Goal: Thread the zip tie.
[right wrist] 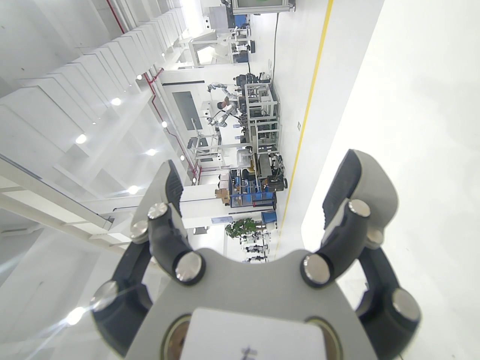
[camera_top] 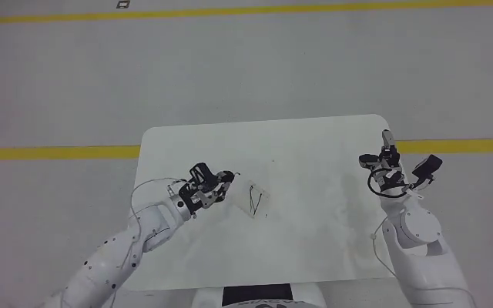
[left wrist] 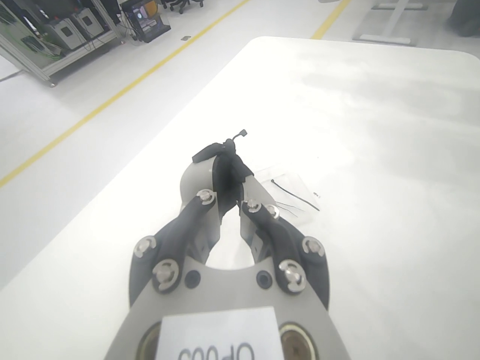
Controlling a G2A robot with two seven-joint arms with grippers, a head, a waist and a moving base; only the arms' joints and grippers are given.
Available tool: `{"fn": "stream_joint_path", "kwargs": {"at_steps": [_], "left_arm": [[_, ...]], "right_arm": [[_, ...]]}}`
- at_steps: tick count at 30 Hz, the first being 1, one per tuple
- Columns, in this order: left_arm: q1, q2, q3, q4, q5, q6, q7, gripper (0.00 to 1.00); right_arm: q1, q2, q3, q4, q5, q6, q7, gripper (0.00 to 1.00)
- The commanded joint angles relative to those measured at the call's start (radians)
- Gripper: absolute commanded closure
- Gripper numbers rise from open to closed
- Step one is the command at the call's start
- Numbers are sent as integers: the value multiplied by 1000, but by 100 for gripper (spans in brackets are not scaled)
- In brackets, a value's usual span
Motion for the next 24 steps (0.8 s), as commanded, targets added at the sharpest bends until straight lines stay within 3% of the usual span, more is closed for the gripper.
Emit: {"fn": "stream_joint_path", "kwargs": {"at_steps": [1,3,6,10,17,24], "left_arm": [[-4,-1,2,6,45,1,67,100],[1,0,-1,12,111,33,133,100],[2,5,-3,26,239,50,243,100],[-17,18,6,51,255,55,322,100],[-52,60,60,77,255,134,385,100],[-52,60,60,77,255,134,385,100]], "right_arm": [[0,0,0,0,0,0,0,0],[0,0,0,0,0,0,0,0],[0,0,0,0,0,0,0,0],[0,0,0,0,0,0,0,0],[0,0,0,0,0,0,0,0],[0,0,0,0,0,0,0,0]]}}
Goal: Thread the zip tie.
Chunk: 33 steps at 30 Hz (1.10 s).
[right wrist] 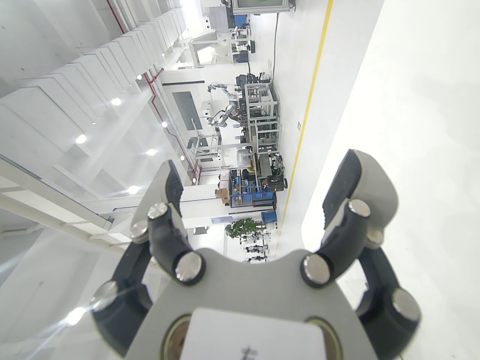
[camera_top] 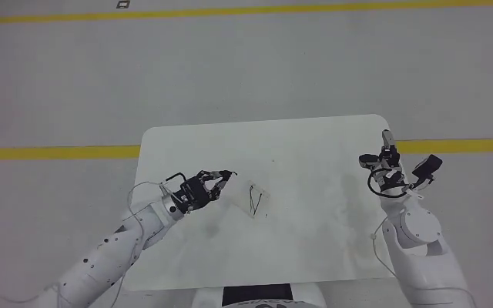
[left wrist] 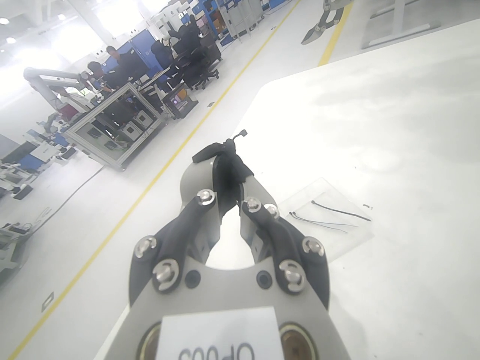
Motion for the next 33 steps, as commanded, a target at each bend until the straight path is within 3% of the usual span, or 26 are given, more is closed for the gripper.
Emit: {"fn": "stream_joint_path", "kwargs": {"at_steps": [1,7,10,16,22,25,33], "left_arm": [[0,0,0,0,0,0,0,100],[0,0,0,0,0,0,0,100],[0,0,0,0,0,0,0,100],[0,0,0,0,0,0,0,100],[0,0,0,0,0,0,0,100],[0,0,0,0,0,0,0,100],[0,0,0,0,0,0,0,100]], "right_arm": [[0,0,0,0,0,0,0,0],[2,0,1,-6,-13,-4,2,0],[4,5,-6,-69,-117,-1,59,0],[42,17,-71,-172,-276,-9,309,0],[84,24,-171,-190,-449,30,473,0],[80,24,-201,-188,-494,32,491,0],[80,24,-201,-188,-494,32,491,0]]}}
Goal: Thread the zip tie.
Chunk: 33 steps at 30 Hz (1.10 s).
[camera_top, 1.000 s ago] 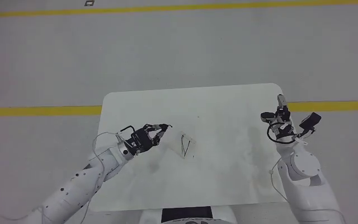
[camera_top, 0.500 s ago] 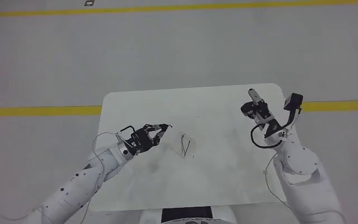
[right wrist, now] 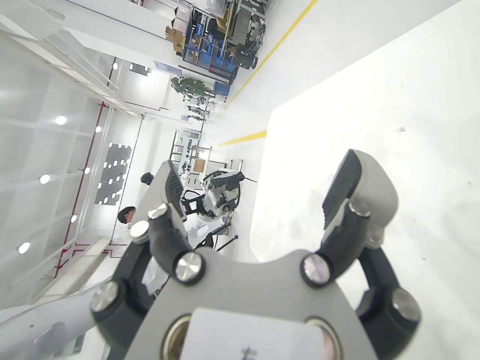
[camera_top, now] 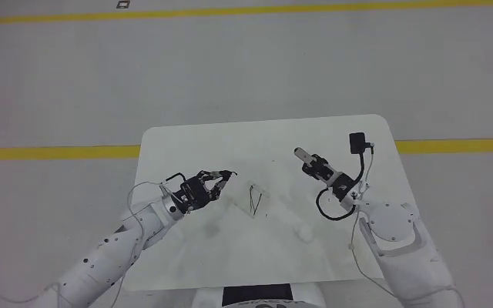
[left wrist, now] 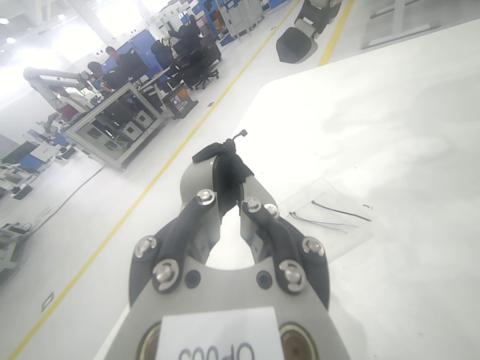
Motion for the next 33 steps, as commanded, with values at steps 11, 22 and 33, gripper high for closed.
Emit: {"fn": "stream_joint_path", "kwargs": {"at_steps": [11,22,33], "left_arm": [[0,0,0,0,0,0,0,100],[0,0,0,0,0,0,0,100],[0,0,0,0,0,0,0,100]], "right_arm": [[191,1,-167,90,-50,133,345,0],[397,-32,-395,227,-60,224,475,0],[395,-32,-394,229,-57,223,469,0]]}}
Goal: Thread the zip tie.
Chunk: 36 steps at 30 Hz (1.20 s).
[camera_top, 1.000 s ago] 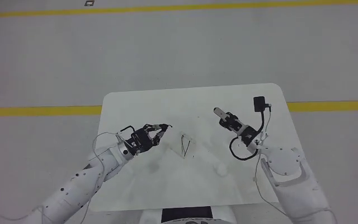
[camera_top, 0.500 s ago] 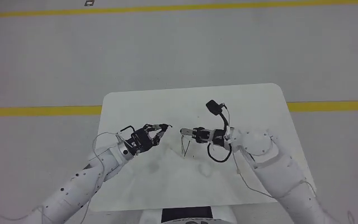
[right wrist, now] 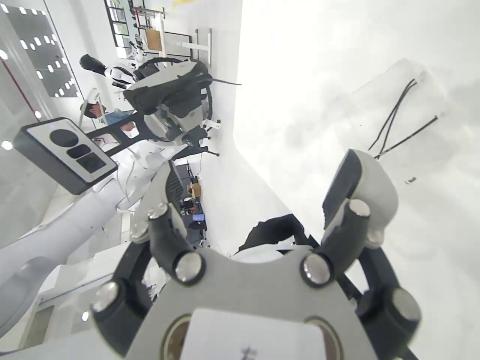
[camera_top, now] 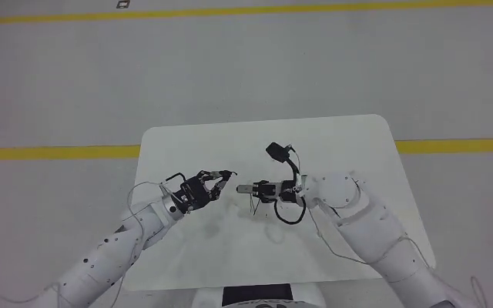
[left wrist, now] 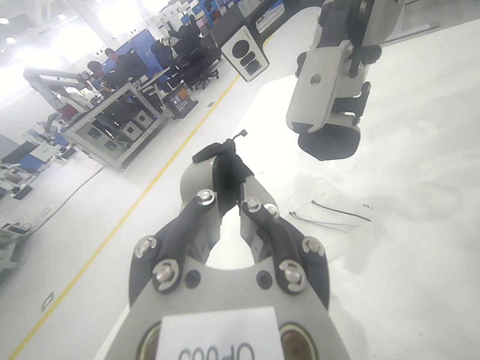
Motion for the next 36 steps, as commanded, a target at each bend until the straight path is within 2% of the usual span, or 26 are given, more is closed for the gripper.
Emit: {"fn": "stream_joint_path", "kwargs": {"at_steps": [1,6,9,12,14,25,31,36], "left_arm": [[0,0,0,0,0,0,0,100],[0,0,0,0,0,0,0,100],[0,0,0,0,0,0,0,100],[0,0,0,0,0,0,0,100],[0,0,0,0,0,0,0,100],[0,0,0,0,0,0,0,100],[0,0,0,0,0,0,0,100],[0,0,0,0,0,0,0,100]], "right_arm": [[-11,-1,4,10,27,-4,-22,0],[-23,-8,42,63,210,-41,-53,0],[-22,-12,57,108,327,-69,-36,0],[-10,-17,56,149,414,-52,-14,0],[1,-20,53,174,457,-17,-14,0],[1,-20,53,174,457,-17,-14,0],[-20,-26,59,143,490,-39,-147,0],[-23,-34,25,101,447,-15,-272,0]]}}
